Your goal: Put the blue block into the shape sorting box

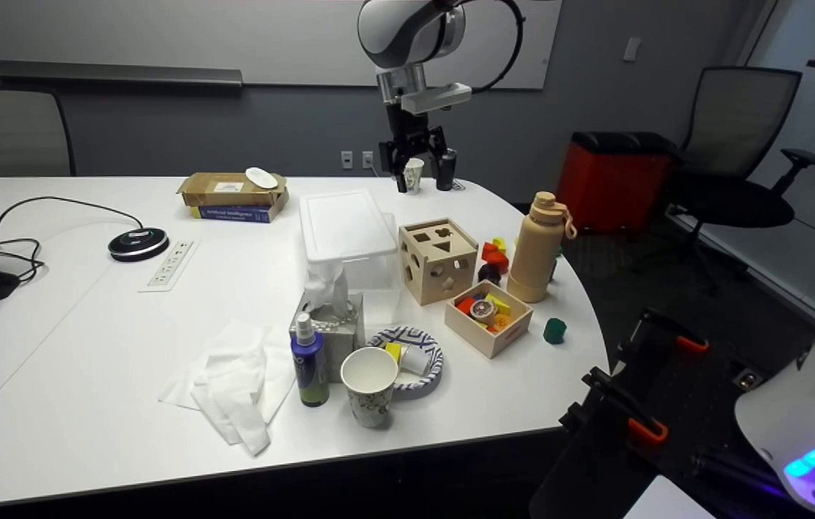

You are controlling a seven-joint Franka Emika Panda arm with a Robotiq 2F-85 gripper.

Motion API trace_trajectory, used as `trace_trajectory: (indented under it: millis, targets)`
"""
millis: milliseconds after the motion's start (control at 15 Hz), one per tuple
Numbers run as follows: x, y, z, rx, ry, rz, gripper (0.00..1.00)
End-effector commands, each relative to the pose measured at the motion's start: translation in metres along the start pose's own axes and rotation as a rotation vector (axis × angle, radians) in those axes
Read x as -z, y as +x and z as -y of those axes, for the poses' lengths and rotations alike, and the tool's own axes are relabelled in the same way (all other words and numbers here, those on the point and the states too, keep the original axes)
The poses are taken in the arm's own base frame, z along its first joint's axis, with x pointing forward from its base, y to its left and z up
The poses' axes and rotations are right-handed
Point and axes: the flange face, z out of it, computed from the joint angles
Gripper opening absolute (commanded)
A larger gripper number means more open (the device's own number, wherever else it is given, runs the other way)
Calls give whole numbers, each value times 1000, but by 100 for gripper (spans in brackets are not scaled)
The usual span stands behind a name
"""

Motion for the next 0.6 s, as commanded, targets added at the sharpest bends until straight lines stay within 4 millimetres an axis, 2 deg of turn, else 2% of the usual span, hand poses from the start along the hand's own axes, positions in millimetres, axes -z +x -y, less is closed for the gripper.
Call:
trace_trajectory:
  millis: [0,267,533]
  targets:
    - [17,-50,2,14,-19,-19,100]
    - [24,-78,4,21,-17,-28,100]
    - [24,-96,5,30,-15,-24,100]
